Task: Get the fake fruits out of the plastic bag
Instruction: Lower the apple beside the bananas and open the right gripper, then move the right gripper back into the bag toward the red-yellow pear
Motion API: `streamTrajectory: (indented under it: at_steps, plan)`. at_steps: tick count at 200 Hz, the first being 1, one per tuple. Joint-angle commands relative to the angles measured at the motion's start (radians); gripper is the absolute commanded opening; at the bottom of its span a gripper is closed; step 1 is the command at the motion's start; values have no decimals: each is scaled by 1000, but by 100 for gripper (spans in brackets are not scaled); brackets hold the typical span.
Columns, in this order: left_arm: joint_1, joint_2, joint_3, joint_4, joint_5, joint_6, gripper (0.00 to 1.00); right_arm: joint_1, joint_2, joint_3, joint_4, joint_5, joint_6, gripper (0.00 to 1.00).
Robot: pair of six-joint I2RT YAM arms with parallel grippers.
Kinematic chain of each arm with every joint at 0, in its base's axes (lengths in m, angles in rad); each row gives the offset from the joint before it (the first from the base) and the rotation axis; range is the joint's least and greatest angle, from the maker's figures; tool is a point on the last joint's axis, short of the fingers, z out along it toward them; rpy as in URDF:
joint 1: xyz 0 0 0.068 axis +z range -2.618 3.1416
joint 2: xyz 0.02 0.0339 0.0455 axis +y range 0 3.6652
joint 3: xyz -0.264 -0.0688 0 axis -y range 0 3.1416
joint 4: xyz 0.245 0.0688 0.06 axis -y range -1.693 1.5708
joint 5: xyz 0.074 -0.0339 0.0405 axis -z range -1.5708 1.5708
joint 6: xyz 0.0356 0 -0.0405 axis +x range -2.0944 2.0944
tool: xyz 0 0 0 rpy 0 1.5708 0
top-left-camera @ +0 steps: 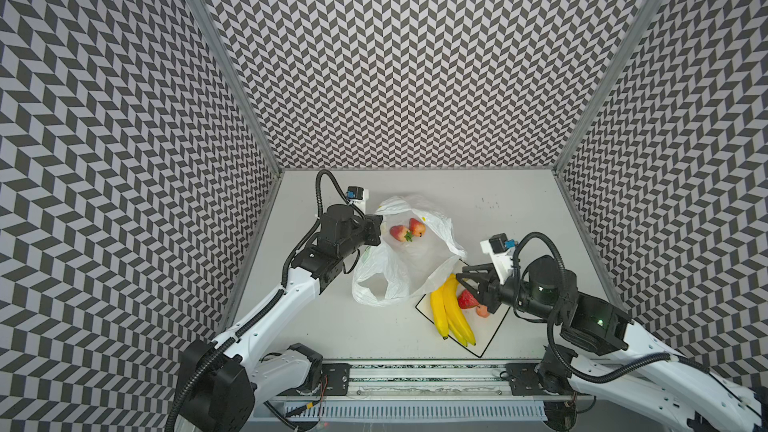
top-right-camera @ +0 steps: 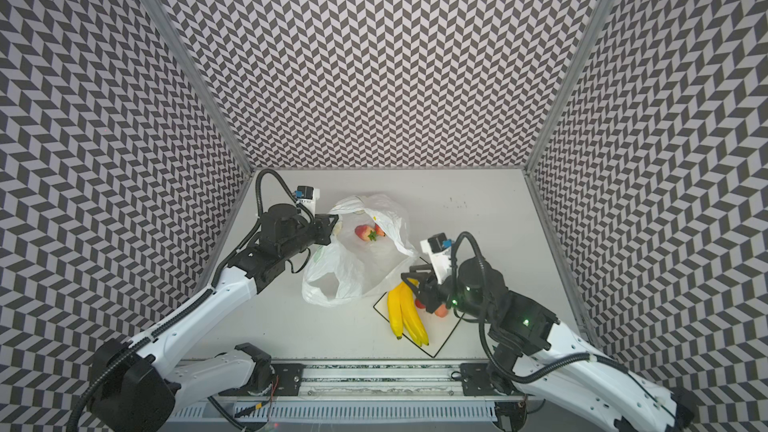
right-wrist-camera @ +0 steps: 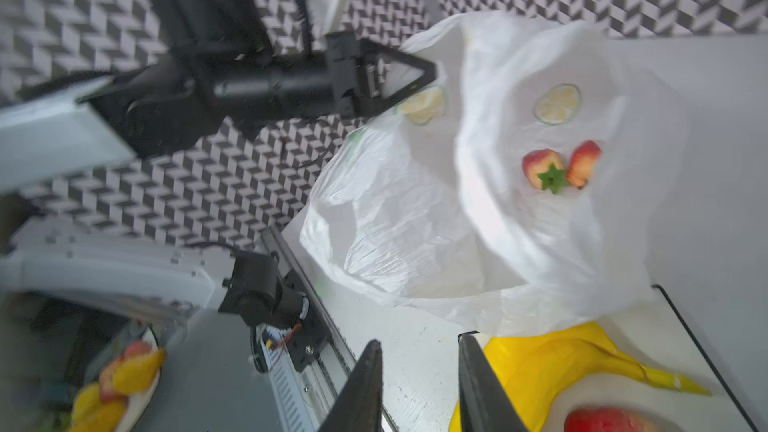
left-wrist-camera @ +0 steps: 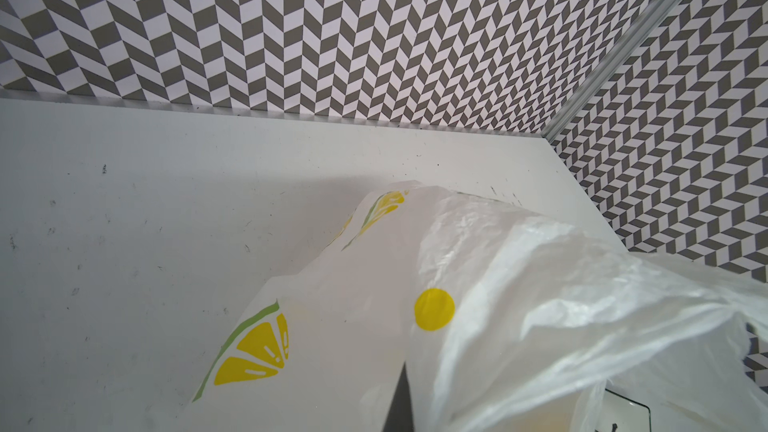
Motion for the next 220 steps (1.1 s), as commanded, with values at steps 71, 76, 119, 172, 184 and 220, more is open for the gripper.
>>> streamTrajectory:
  at_steps: [71,76,119,172,184,220]
  plan:
    - [6,-8,50,-35,14,20,0,169,527,19,495,492,-408,32]
    - [6,-10,51,-38,11,20,0,160,571,52,467,508,-381,32]
    - [6,-22,48,-60,4,22,0,18,807,184,437,489,-175,32]
    - [5,-13,60,-55,33,17,0,-133,1057,339,462,372,126,46]
    - [2,-6,70,-53,38,11,0,-155,1102,372,462,370,186,50]
    - [-1,1,70,-53,52,11,0,-201,1204,445,474,376,320,61]
